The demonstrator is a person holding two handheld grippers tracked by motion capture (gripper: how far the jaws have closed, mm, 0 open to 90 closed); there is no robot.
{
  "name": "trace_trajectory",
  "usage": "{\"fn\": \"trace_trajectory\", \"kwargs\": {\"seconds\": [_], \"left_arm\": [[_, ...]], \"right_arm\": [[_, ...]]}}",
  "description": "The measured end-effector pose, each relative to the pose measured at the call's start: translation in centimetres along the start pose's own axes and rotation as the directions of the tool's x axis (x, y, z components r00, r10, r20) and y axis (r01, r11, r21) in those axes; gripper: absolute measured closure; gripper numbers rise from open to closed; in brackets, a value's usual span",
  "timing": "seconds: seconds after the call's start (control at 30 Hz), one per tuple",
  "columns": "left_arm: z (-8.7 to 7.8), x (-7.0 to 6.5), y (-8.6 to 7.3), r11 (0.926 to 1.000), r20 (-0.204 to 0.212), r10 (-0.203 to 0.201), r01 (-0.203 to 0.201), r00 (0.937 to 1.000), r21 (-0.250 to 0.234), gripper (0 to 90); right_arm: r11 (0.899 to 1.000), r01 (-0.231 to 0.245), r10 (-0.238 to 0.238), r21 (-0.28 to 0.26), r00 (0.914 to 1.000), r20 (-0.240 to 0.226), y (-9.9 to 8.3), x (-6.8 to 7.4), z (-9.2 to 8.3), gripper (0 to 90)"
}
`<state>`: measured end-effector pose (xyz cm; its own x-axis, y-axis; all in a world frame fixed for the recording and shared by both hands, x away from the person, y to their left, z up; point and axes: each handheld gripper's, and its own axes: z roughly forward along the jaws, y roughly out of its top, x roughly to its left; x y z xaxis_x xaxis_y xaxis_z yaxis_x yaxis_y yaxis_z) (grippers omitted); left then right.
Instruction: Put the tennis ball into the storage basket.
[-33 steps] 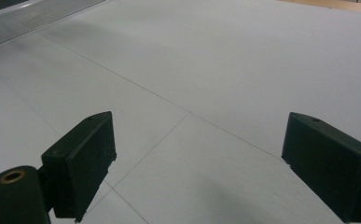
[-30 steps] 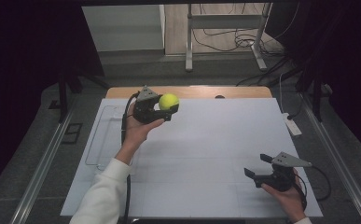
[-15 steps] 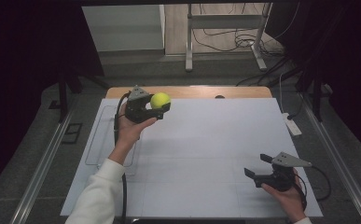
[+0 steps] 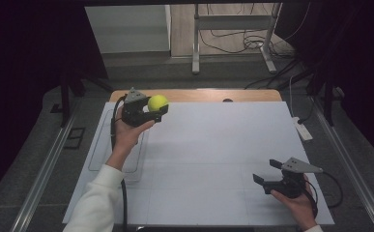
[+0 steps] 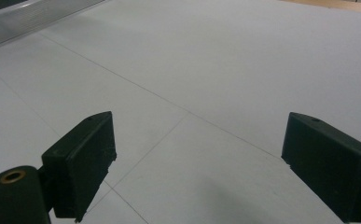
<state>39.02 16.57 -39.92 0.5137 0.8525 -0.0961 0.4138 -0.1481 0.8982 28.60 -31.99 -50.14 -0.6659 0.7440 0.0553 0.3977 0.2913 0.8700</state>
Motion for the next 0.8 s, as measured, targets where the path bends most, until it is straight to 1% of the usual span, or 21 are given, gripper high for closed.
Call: {"fn": "trace_trajectory", "kwargs": {"seconds": [0.4, 0.8], "left_arm": [[-0.3, 1.5, -0.4, 0.9997, -0.038, -0.02, 0.021, 0.9991, 0.012, 26.7], [-0.9, 3.3, -0.9, 0.9987, -0.088, -0.044, 0.046, 0.9951, 0.023, 26.7]], "right_arm": [[1.0, -0.002, 0.002, -0.001, 1.0, 0.002, 0.0, 0.0, 0.0, 10.0], [1.0, -0.001, 0.001, -0.003, 1.0, 0.004, 0.0, 0.0, -0.1, 10.0]]}}
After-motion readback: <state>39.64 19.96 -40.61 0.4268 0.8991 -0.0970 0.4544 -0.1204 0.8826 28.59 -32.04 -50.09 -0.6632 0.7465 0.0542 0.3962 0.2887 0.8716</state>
